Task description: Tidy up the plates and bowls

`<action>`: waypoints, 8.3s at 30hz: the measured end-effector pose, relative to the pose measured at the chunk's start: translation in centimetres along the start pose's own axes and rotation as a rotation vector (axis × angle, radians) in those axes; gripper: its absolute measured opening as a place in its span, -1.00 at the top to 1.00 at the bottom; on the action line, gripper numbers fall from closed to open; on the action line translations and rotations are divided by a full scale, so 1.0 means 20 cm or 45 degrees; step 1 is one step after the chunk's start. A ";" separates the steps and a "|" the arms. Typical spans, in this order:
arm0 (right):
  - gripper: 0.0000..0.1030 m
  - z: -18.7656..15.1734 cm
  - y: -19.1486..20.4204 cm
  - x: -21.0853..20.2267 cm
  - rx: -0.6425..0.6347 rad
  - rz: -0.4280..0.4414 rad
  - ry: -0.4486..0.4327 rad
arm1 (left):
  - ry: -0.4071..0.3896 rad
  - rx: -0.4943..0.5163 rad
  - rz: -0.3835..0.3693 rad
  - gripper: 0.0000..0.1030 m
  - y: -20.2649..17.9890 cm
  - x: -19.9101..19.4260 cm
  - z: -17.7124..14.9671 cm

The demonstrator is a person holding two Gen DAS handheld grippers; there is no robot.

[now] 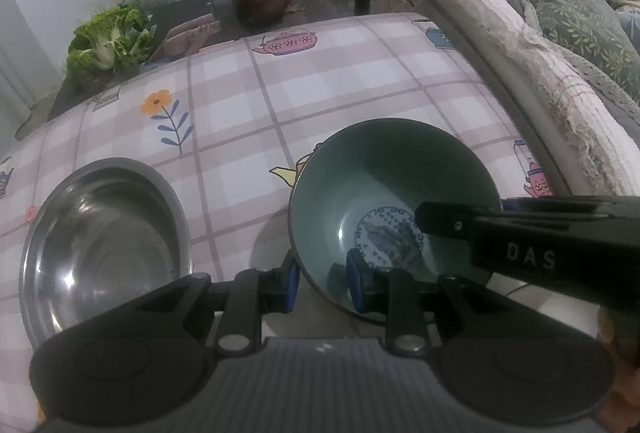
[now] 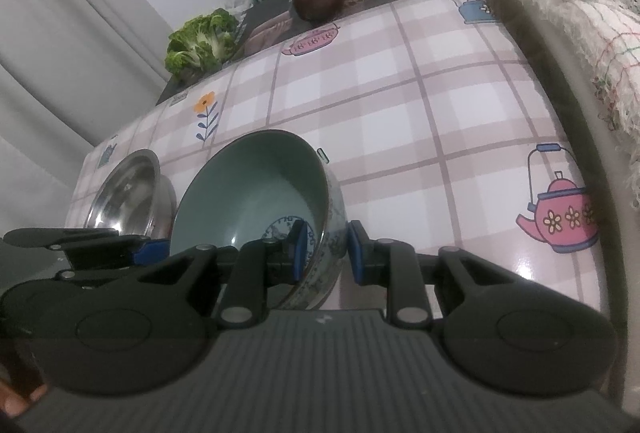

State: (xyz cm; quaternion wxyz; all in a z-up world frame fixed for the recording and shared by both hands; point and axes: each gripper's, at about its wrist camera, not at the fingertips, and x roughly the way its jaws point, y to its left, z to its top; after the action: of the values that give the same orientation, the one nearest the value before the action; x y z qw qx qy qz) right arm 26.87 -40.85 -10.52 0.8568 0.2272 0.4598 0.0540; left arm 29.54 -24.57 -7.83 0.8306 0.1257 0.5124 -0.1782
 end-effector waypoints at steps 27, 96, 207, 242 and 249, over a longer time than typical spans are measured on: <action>0.58 0.08 0.30 -0.06 -0.104 0.002 -0.018 | -0.093 -0.099 0.005 0.49 0.25 -0.24 -0.01; -0.98 -0.66 1.13 -0.88 -0.900 -0.253 -0.507 | -0.430 -0.424 0.275 -1.00 1.07 -1.20 -1.24; 0.67 -1.47 1.14 -0.30 -0.304 0.205 -0.041 | -0.291 -0.447 0.202 0.14 0.99 -0.85 -1.89; 0.67 -1.54 1.16 -0.34 -0.400 0.134 -0.090 | -0.275 -0.332 0.260 0.03 0.89 -0.83 -1.87; 0.66 -1.53 1.17 -0.37 -0.409 0.129 -0.103 | -0.293 -0.324 0.265 0.04 0.88 -0.86 -1.85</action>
State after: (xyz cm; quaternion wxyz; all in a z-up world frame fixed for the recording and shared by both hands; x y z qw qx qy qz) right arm 0.39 -11.79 -9.08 0.8961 0.1122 0.3982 0.1606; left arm -0.03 8.68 -8.34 0.9068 0.0510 0.4167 -0.0383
